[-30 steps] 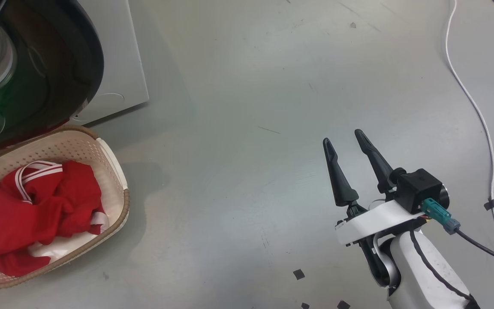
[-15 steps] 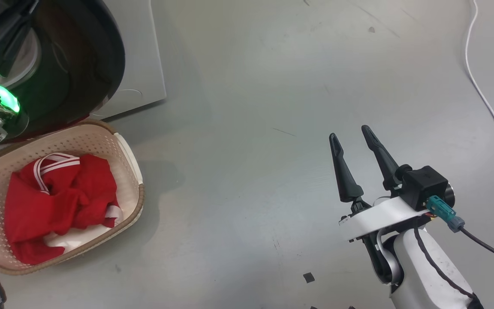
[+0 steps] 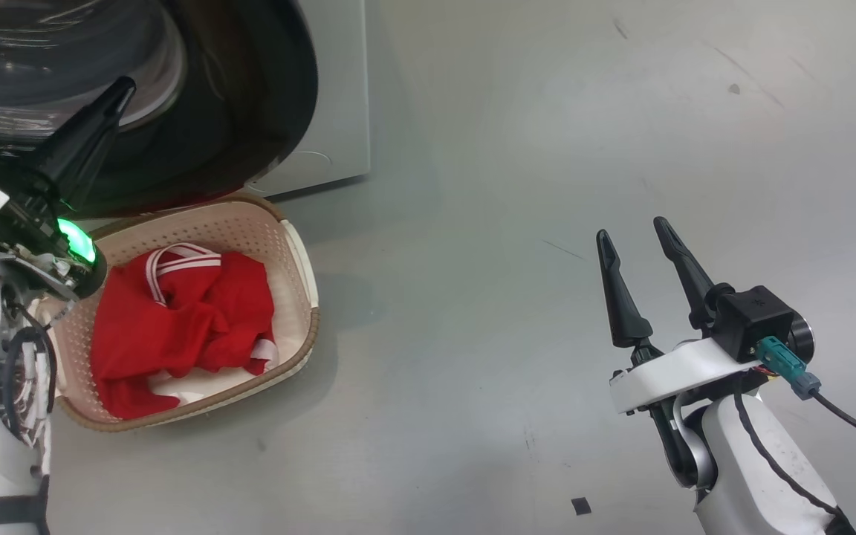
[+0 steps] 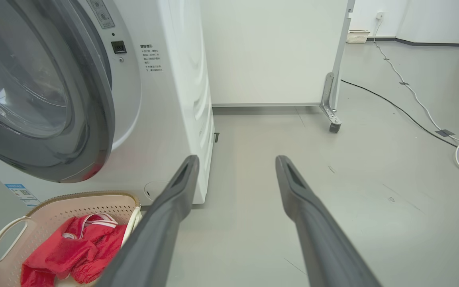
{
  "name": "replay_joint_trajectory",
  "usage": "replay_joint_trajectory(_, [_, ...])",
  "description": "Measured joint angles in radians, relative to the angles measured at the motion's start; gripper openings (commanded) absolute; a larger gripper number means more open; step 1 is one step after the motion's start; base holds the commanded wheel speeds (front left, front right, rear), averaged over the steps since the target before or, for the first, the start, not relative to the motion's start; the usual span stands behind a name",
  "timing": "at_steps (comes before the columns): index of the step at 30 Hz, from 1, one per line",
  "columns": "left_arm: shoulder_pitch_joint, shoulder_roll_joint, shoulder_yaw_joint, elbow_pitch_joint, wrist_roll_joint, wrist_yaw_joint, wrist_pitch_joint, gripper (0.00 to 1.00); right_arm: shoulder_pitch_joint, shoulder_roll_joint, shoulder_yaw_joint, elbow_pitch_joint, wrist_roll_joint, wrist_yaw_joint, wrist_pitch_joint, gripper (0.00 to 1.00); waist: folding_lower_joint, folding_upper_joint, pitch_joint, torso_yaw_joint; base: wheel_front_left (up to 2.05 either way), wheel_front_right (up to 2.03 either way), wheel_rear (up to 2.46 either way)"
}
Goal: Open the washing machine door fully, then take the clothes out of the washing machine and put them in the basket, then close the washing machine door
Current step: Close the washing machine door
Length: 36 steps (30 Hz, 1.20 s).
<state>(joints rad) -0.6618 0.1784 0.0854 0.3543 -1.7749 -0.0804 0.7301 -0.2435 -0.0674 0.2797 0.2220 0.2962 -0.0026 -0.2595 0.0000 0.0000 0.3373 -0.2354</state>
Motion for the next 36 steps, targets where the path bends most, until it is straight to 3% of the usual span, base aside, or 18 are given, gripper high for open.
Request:
replay_joint_trajectory(1, [0.012,-0.005,0.003,0.001,0.004,-0.007,-0.012,0.0,0.001,-0.001,-0.002,0.002,0.0,0.0,0.0,1.0,0.0,0.0,-0.004,0.011,0.0,0.0,0.0])
replay_joint_trajectory(3, [0.034,-0.013,0.017,0.002,0.005,-0.018,-0.028,0.2,0.001,-0.002,-0.007,0.007,-0.004,0.0,0.0,1.0,0.0,0.0,-0.011,0.033,0.0,0.0,0.0])
replay_joint_trajectory(4, [0.044,-0.021,0.027,0.002,0.005,-0.022,-0.038,0.35,0.001,-0.004,-0.008,0.009,-0.007,0.0,0.0,1.0,0.0,0.0,-0.015,0.044,0.0,0.0,0.0])
replay_joint_trajectory(6, [0.064,-0.039,0.03,0.0,0.005,-0.029,-0.045,0.55,0.003,-0.007,-0.014,0.013,-0.008,0.0,0.0,1.0,0.0,0.0,-0.024,0.067,0.0,0.0,0.0])
replay_joint_trajectory(8, [0.09,-0.056,0.03,0.0,0.005,-0.032,-0.053,0.94,0.007,-0.009,-0.018,0.018,-0.009,0.0,0.0,1.0,0.0,0.0,-0.033,0.09,0.0,0.0,0.0])
replay_joint_trajectory(9, [0.105,-0.065,0.036,-0.001,0.005,-0.035,-0.06,1.0,0.008,-0.009,-0.018,0.022,-0.009,0.0,0.0,1.0,0.0,0.0,-0.038,0.101,0.0,0.0,0.0])
replay_joint_trajectory(21, [0.279,-0.101,0.053,-0.043,0.049,-0.04,-0.134,1.0,0.061,-0.004,-0.026,0.05,-0.009,0.001,0.0,1.0,0.0,0.0,-0.121,0.192,0.0,0.0,0.0])
replay_joint_trajectory(36, [0.559,-0.13,0.105,-0.261,0.29,-0.04,-0.42,1.0,0.147,0.0,-0.042,0.084,-0.009,0.009,0.0,1.0,0.0,0.0,-0.252,0.259,0.0,0.0,0.0])
